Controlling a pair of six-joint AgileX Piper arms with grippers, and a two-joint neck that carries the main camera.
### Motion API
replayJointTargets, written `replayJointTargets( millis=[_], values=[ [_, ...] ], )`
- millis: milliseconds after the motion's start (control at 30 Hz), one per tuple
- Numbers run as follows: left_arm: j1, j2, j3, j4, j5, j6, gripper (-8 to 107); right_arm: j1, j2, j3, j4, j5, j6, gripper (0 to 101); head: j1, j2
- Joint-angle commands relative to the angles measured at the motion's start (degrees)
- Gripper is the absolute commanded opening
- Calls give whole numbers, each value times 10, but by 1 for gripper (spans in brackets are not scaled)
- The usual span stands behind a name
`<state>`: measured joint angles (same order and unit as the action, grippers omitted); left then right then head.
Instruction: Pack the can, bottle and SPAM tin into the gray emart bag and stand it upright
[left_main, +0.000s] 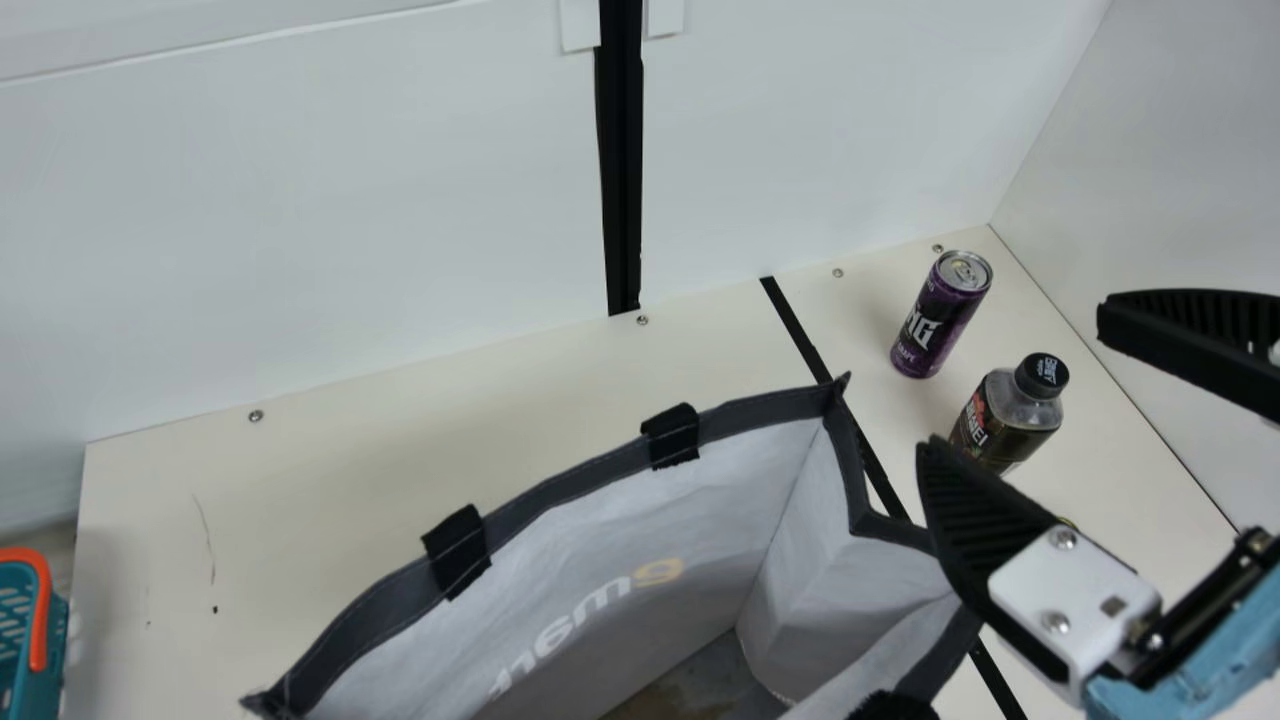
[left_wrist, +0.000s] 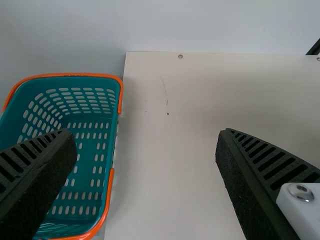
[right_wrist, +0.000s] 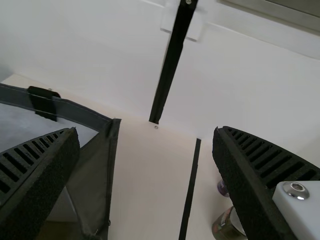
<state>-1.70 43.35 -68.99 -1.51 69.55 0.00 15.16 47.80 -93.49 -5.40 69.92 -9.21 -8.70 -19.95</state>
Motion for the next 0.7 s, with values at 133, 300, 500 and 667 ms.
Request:
replayJointTargets(
  millis=[133,300,500,667],
  values=[
    [0,0,0,0,0,0,90,-46,12,2,7,0,5,95,-13,0],
    [0,0,0,0,0,0,90,-87,24,5,19,0,5,95,-13,0],
    [0,0,0,0,0,0,90,-141,38,11,37,0,-3,95,-13,0],
    [0,0,0,0,0,0,90,-190,49,16,60,0,-18,95,-13,0]
  ],
)
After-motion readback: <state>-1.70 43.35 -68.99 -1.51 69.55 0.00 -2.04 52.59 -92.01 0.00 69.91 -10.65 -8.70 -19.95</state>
